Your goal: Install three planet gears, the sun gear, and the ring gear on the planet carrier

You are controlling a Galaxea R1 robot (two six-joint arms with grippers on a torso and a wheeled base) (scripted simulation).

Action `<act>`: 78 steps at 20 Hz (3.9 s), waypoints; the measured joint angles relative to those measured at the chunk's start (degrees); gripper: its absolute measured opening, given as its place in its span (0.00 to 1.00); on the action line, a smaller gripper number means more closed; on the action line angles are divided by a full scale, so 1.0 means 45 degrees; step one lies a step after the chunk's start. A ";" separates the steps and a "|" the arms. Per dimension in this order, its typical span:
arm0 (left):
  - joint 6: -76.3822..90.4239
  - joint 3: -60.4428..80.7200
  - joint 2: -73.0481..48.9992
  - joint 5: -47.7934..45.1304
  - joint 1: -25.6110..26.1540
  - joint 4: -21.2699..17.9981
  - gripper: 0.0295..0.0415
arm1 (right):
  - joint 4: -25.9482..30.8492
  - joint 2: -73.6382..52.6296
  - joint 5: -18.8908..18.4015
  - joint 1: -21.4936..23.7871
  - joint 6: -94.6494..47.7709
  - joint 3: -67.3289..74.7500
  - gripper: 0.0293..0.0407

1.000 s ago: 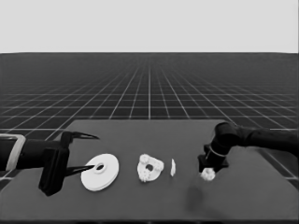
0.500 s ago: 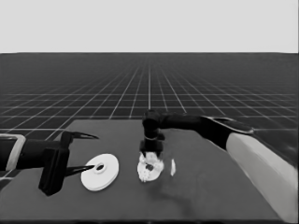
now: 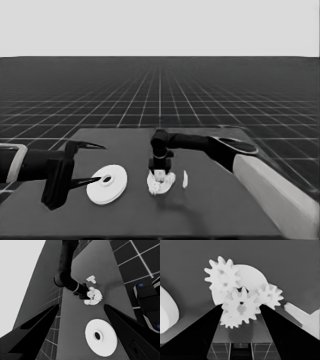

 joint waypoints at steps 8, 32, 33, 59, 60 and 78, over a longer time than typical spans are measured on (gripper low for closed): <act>0.0000 0.0000 0.0000 0.0000 0.0000 0.0000 0.75 | -0.0050 0.0008 0.0025 -0.0145 0.0338 -0.0052 0.14; 0.0000 0.0000 0.0000 0.0000 0.0000 0.0000 0.75 | -0.0051 -0.0007 0.0026 -0.0244 0.3514 -0.0067 0.14; 0.0000 0.0000 0.0000 0.0000 0.0000 0.0000 0.75 | -0.0051 -0.0007 0.0026 -0.0244 0.3648 -0.0066 0.14; 0.0000 0.0000 0.0000 0.0000 0.0000 0.0000 0.75 | -0.0051 -0.0007 0.0026 -0.0244 0.7114 -0.0067 0.14; 0.0000 0.0000 0.0000 0.0000 0.0000 0.0000 0.75 | -0.0052 -0.0007 0.0026 -0.0244 0.7248 -0.0067 0.14; 0.0000 0.0000 0.0000 0.0000 0.0000 0.0000 0.75 | -0.0052 -0.0007 0.0026 -0.0244 0.9648 -0.0067 0.14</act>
